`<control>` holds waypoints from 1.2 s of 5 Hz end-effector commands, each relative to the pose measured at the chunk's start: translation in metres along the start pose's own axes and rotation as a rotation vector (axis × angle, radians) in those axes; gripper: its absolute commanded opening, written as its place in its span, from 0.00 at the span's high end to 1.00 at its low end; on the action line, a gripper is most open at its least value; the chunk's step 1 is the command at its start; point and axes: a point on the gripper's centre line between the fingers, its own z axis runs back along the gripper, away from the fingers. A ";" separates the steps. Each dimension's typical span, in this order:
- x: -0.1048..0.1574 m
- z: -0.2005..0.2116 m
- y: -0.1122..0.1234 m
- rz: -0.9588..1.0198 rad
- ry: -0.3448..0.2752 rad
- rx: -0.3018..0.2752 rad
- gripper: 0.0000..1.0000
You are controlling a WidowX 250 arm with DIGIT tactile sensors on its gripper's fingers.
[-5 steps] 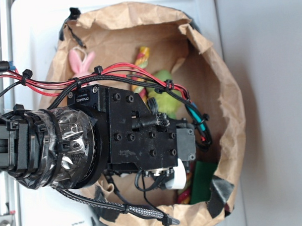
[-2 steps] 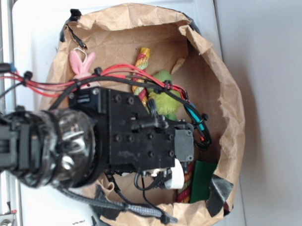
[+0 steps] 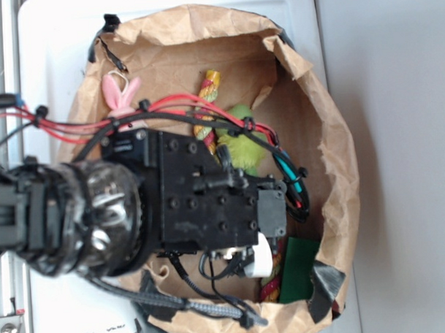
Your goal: Grab the blue block.
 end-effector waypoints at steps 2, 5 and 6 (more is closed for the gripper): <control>0.005 0.013 0.005 0.027 -0.027 0.026 1.00; -0.033 0.079 0.047 0.380 -0.105 -0.030 1.00; -0.035 0.096 0.050 0.446 -0.127 -0.006 1.00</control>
